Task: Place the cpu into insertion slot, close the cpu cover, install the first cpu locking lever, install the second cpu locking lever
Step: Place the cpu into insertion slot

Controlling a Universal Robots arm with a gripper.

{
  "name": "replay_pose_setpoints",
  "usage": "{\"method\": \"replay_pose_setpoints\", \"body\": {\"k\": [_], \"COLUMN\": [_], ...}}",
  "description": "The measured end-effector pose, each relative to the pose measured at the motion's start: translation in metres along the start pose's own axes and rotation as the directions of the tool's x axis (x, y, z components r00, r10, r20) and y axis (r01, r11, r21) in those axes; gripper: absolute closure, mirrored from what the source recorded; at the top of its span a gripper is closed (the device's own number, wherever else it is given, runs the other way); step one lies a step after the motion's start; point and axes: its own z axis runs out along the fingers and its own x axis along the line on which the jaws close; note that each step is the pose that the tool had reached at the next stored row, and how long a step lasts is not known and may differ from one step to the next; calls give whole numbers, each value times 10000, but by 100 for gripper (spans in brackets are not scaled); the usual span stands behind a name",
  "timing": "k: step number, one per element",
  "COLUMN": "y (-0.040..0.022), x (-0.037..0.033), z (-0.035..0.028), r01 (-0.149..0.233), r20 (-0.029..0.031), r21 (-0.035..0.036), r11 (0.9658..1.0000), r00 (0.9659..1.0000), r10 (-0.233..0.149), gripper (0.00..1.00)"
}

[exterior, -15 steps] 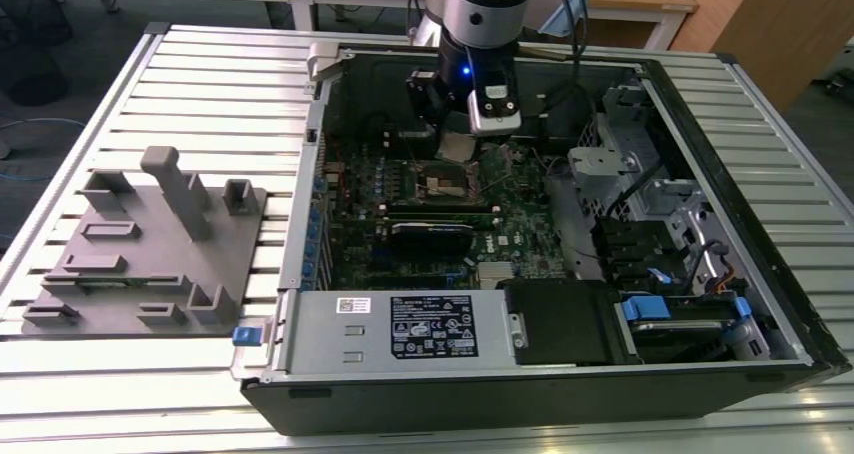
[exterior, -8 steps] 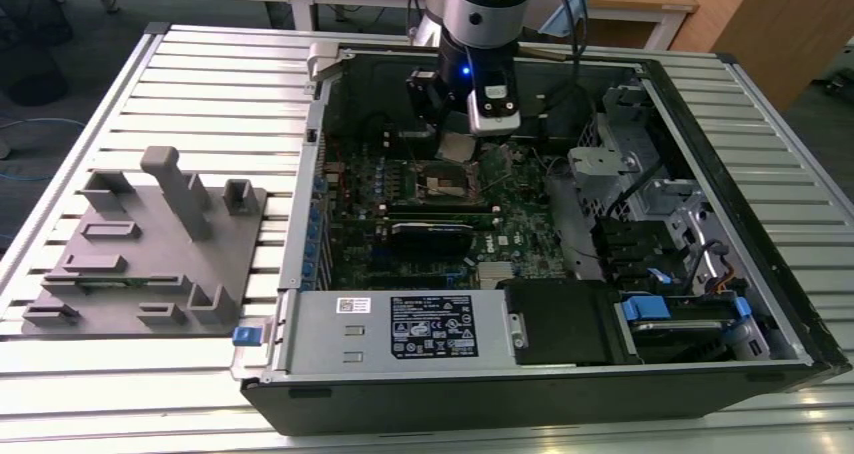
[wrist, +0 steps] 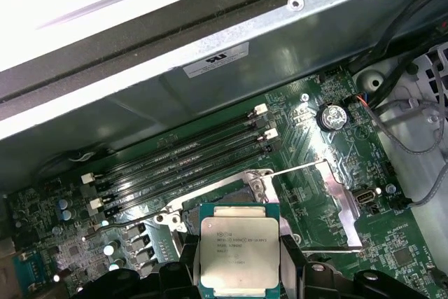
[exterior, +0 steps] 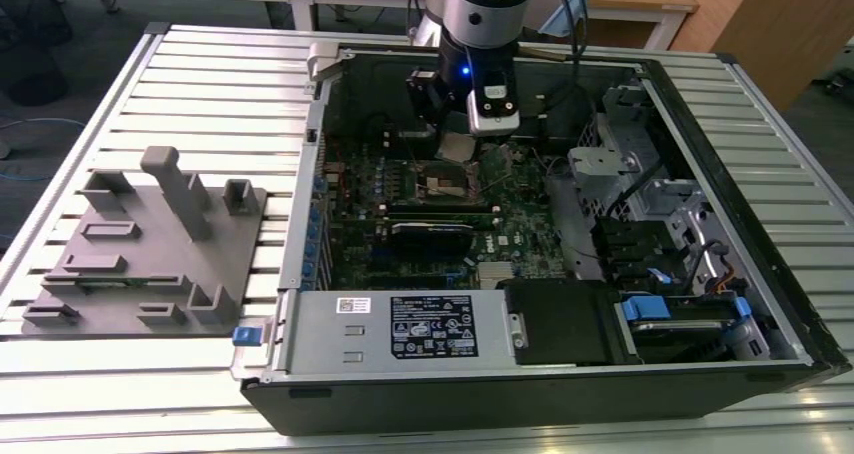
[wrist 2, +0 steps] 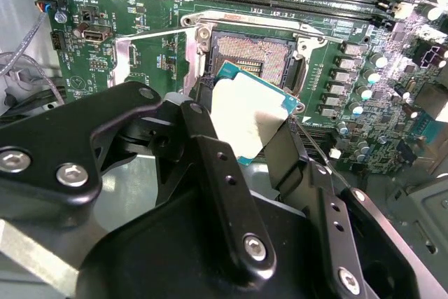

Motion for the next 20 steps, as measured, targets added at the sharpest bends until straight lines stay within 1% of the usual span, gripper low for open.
{"method": "replay_pose_setpoints", "body": {"k": [7, 11, 18, 20], "y": [0, 0, 0, 0], "x": [0, 0, 0, 0], "z": [0, 1, 0, 1], "r01": [-17, -161, -170, -278], "r20": [2, 14, 15, 25], "r21": [-1, -4, -3, -5], "r11": [10000, 9999, 9999, 9996], "r00": [10000, 9999, 9999, 9996], "r10": [17, 161, 170, 278], "gripper": [46, 46, 46, 46]}}
